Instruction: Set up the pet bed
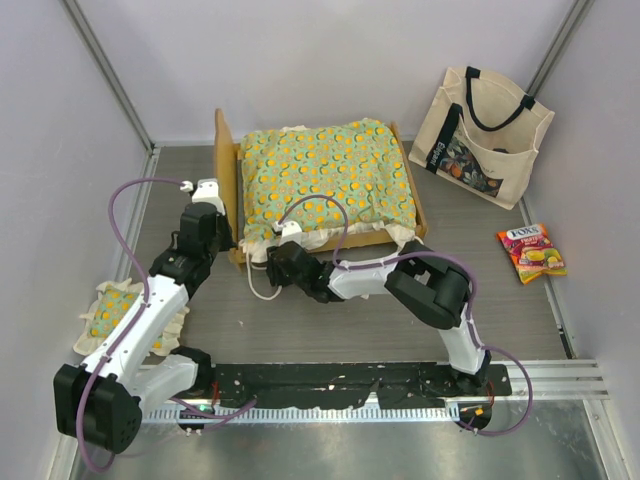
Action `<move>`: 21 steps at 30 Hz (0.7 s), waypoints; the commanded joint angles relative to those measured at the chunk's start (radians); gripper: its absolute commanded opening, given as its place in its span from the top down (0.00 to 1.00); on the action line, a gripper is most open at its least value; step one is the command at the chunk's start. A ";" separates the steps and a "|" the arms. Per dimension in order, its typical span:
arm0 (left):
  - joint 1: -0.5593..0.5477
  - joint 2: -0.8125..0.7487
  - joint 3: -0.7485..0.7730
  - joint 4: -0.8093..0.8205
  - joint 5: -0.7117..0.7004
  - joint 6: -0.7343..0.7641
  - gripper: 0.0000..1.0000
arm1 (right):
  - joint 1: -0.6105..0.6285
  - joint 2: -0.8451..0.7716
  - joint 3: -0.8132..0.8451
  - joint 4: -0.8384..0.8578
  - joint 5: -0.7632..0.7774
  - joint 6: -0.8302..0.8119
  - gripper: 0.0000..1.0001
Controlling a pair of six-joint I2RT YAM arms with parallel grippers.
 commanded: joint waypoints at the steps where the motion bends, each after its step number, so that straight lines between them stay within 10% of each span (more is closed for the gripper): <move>1: -0.018 -0.023 -0.023 -0.076 0.183 -0.078 1.00 | -0.022 0.062 -0.025 -0.080 0.133 0.011 0.58; 12: -0.016 -0.021 -0.026 -0.081 0.194 -0.062 1.00 | 0.017 0.055 -0.049 -0.200 0.154 -0.021 0.66; 21: -0.018 -0.008 -0.025 -0.076 0.211 -0.068 1.00 | 0.072 0.035 -0.031 -0.270 0.133 -0.067 0.99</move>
